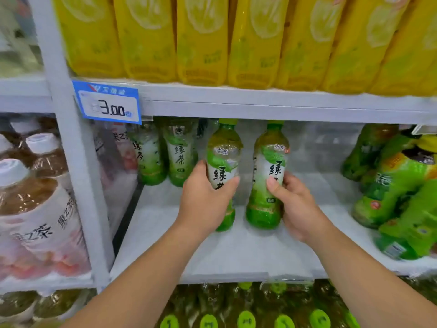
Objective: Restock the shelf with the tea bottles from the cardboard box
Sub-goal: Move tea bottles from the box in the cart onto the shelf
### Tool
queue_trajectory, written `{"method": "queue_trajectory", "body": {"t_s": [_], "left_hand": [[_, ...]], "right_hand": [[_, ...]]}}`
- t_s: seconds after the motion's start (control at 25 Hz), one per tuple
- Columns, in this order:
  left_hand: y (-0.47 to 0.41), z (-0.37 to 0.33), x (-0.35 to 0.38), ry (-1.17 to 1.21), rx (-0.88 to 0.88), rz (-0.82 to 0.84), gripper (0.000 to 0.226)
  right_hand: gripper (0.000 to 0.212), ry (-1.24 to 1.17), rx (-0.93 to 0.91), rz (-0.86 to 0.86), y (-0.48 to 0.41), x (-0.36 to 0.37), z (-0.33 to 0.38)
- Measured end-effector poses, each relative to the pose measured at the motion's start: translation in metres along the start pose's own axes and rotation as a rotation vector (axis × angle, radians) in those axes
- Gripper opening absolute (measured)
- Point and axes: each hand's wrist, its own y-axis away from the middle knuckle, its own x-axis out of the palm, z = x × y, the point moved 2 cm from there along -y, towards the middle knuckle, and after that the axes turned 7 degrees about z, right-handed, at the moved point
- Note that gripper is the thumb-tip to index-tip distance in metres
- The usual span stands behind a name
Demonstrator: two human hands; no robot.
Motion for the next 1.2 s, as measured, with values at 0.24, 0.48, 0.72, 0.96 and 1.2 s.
{"method": "queue_trajectory", "body": {"t_s": [0.24, 0.48, 0.72, 0.96, 1.2], "left_hand": [[-0.036, 0.026, 0.025, -0.003, 0.261, -0.110, 0.040], [-0.064, 0.038, 0.034, -0.068, 0.248, -0.127, 0.056], [-0.052, 0.058, 0.039, -0.409, 0.041, -0.055, 0.053], [-0.088, 0.052, 0.051, -0.281, -0.081, -0.200, 0.053], [-0.105, 0.059, 0.054, -0.207, -0.033, -0.262, 0.047]], "right_hand": [[0.048, 0.088, -0.212, 0.047, -0.041, -0.007, -0.010], [0.048, 0.234, -0.224, 0.084, -0.057, -0.011, -0.015], [0.033, 0.507, -0.183, 0.055, -0.066, -0.025, -0.018], [0.029, 0.605, -0.241, -0.101, -0.114, -0.013, -0.024], [0.023, 0.489, -0.303, -0.140, -0.138, -0.012, -0.032]]}}
